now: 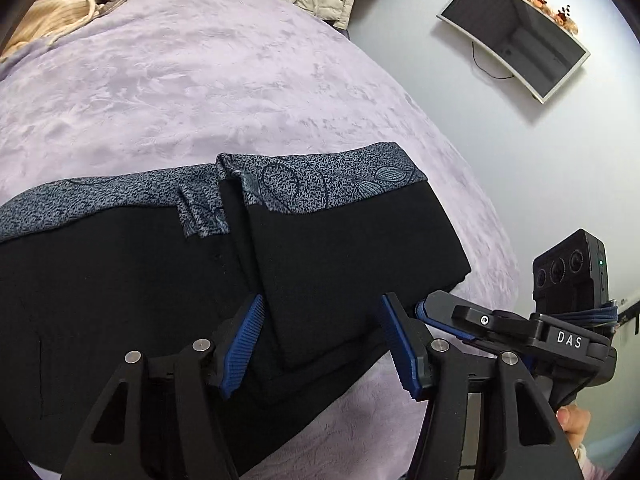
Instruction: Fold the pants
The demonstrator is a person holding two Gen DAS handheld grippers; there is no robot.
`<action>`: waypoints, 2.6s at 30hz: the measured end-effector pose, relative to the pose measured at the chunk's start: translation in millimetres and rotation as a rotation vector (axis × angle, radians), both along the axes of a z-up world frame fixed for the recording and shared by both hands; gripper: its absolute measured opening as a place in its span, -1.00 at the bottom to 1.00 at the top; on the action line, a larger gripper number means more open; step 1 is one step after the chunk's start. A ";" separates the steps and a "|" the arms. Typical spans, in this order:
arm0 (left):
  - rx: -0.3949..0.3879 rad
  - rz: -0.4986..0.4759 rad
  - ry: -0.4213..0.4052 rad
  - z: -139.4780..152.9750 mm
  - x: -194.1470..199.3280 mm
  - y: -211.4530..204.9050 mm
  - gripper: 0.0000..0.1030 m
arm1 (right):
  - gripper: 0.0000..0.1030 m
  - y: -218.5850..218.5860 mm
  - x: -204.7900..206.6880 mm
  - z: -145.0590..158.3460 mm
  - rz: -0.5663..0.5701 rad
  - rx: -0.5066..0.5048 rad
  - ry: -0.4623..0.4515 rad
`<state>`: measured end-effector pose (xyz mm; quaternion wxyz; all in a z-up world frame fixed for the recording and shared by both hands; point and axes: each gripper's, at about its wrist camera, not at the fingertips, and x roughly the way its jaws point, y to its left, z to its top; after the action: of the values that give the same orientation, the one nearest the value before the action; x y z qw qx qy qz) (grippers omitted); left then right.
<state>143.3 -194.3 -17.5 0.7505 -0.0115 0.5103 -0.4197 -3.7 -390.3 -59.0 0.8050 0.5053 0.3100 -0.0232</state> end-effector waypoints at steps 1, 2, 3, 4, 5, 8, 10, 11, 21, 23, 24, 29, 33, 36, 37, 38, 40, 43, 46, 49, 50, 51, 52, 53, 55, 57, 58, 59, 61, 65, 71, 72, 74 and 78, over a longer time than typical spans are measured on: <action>0.001 -0.002 0.001 -0.8 -0.4 -0.7 0.18 | -0.33 -0.9 -0.4 -2.8 -0.007 0.012 -0.001; 0.000 -0.002 0.008 -1.6 1.2 -2.2 0.18 | -0.33 -3.2 -0.7 -6.1 -0.022 0.035 0.000; -0.004 -0.003 0.016 -0.9 2.0 -2.6 0.18 | -0.33 -5.1 -1.6 -9.4 -0.036 0.061 -0.007; -0.006 -0.006 0.019 -1.2 2.1 -3.0 0.18 | -0.33 -6.9 -3.7 -12.0 -0.047 0.081 -0.017; -0.008 -0.012 0.021 1.0 2.5 -5.6 0.18 | -0.33 -9.6 -0.3 -12.3 -0.055 0.089 -0.029; -0.010 -0.026 0.038 -1.4 6.6 -12.6 0.18 | -0.33 -12.8 6.3 -13.4 -0.068 0.076 -0.042; 0.002 -0.018 0.034 -1.3 5.2 -15.5 0.10 | -0.86 -16.1 13.8 -21.0 -0.079 0.113 -0.034; 0.008 -0.018 0.031 1.4 1.8 -15.2 -0.07 | -0.89 -16.5 14.6 -23.1 -0.084 0.138 -0.019; 0.125 0.089 -0.039 -21.9 -8.0 5.2 -0.07 | -0.89 6.4 33.9 -24.8 0.013 -0.068 0.085; 0.117 0.101 -0.045 -13.1 -9.2 8.6 0.15 | -0.84 7.0 29.1 -18.7 0.011 -0.060 0.061; 0.124 0.116 -0.071 -6.0 -10.2 11.1 0.38 | -0.78 8.3 27.9 -11.2 0.042 -0.069 0.062; 0.073 0.181 -0.214 37.5 -9.6 23.0 0.68 | -0.38 15.1 5.5 47.3 0.184 -0.231 -0.042; 0.059 0.164 -0.215 51.3 6.2 -8.5 0.68 | -0.39 -20.5 5.9 81.4 0.060 -0.332 -0.084; 0.080 0.134 -0.197 43.8 17.4 -43.4 0.68 | -0.44 -57.2 26.3 77.8 -0.006 -0.291 -0.073; 0.108 0.136 -0.199 37.0 21.6 -53.6 0.68 | -0.44 -67.1 36.9 74.2 -0.025 -0.300 -0.051; 0.137 0.138 -0.196 29.0 24.3 -60.8 0.68 | -0.44 -79.8 49.3 65.2 -0.033 -0.287 -0.022; 0.217 0.152 -0.189 6.0 29.9 -66.5 0.68 | -0.45 -91.2 66.5 42.5 -0.033 -0.234 0.013; 0.279 0.152 -0.196 -24.8 31.7 -54.2 0.69 | -0.44 -83.5 89.3 -0.7 0.010 -0.178 0.073; 0.267 0.121 -0.249 -25.1 21.6 -41.7 0.69 | -0.44 -64.2 85.9 0.6 0.020 -0.315 0.055; 0.258 0.139 -0.215 -25.8 22.7 -30.9 0.76 | -0.45 -58.1 86.5 4.7 0.022 -0.351 0.076; 0.227 0.155 -0.171 -26.3 25.4 -23.0 0.76 | -0.45 -55.1 86.0 8.5 0.020 -0.354 0.079; 0.196 0.170 -0.147 -24.8 26.3 -14.0 0.76 | -0.44 -52.0 84.2 12.4 0.026 -0.351 0.077; 0.183 0.183 -0.151 -21.6 24.2 -5.9 0.76 | -0.44 -47.7 80.9 17.9 0.039 -0.342 0.068; 0.185 0.193 -0.168 -18.1 21.4 0.6 0.76 | -0.38 -40.9 78.3 25.3 0.064 -0.332 0.049; 0.213 0.209 -0.229 -9.2 13.8 11.2 0.76 | -0.38 -19.1 82.4 39.7 0.114 -0.346 0.013; 0.242 0.231 -0.283 -1.5 6.1 21.3 0.76 | -0.38 2.3 96.1 44.9 0.172 -0.352 -0.001; 0.248 0.245 -0.301 1.6 2.5 28.0 0.76 | -0.38 14.3 105.5 43.6 0.197 -0.359 -0.001; 0.255 0.260 -0.313 3.6 -0.4 34.9 0.76 | -0.38 24.5 114.7 39.4 0.215 -0.366 0.008; 0.268 0.295 -0.329 5.2 -5.1 49.9 0.76 | -0.38 43.6 131.8 20.6 0.263 -0.341 0.044; 0.285 0.369 -0.309 -4.8 -3.0 91.2 0.76 | -0.38 87.7 132.9 9.8 0.263 -0.486 0.063; 0.261 0.442 -0.203 -32.5 2.9 129.1 0.76 | -0.38 96.1 106.9 18.3 0.301 -0.454 0.045; 0.281 0.437 -0.230 -33.6 -0.7 126.7 0.76 | -0.38 97.7 102.4 20.7 0.306 -0.449 0.040; 0.322 0.425 -0.269 -36.5 -6.3 121.4 0.76 | -0.38 97.4 93.6 24.3 0.299 -0.430 0.030; 0.336 0.434 -0.290 -38.1 -11.1 119.6 0.76 | -0.37 100.9 76.9 29.9 0.284 -0.388 0.009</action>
<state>132.2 -74.7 -55.6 0.8790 0.0642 0.4457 -0.1568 73.2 -289.4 -29.2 0.8809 0.2925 0.3710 0.0288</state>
